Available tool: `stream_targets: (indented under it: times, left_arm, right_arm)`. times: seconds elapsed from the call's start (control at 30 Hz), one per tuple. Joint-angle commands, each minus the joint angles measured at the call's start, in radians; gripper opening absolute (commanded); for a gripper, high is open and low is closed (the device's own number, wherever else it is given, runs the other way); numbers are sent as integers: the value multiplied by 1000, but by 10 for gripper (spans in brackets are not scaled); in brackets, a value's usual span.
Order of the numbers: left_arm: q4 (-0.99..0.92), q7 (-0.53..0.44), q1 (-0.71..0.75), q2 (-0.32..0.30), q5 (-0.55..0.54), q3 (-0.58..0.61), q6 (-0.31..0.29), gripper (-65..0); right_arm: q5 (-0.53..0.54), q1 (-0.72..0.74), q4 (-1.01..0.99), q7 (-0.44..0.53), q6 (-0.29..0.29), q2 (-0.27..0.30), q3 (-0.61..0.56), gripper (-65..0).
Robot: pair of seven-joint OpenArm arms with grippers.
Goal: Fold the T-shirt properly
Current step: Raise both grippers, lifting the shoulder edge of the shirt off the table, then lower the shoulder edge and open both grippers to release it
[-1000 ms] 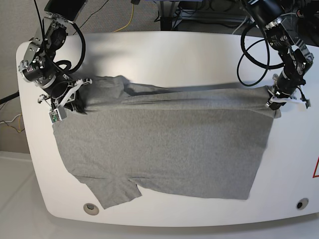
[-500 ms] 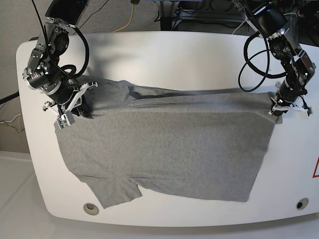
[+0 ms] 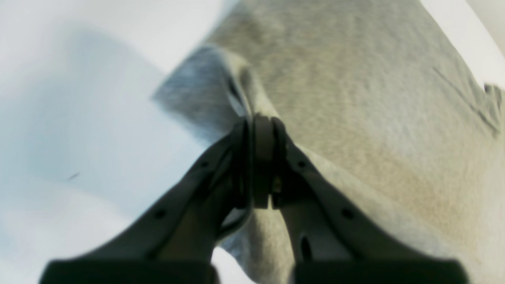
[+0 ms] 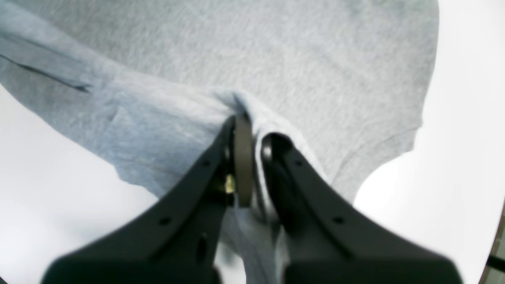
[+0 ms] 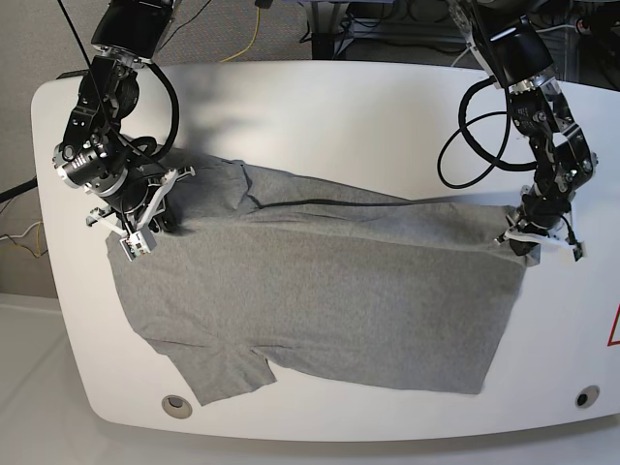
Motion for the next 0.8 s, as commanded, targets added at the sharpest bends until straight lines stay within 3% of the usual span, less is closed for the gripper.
stream_targets:
  times: [0.0,0.77]
  left_arm:
    - [15,-45,-15,-10,-4,21,-1,-644]
    - [-46,-105,-18,-10,-5,73,0,-644]
  right_arm:
    - [2,29,-7,23,-1,15,7,-650]
    - [-43,70,-53,24,-2,17,8,-650]
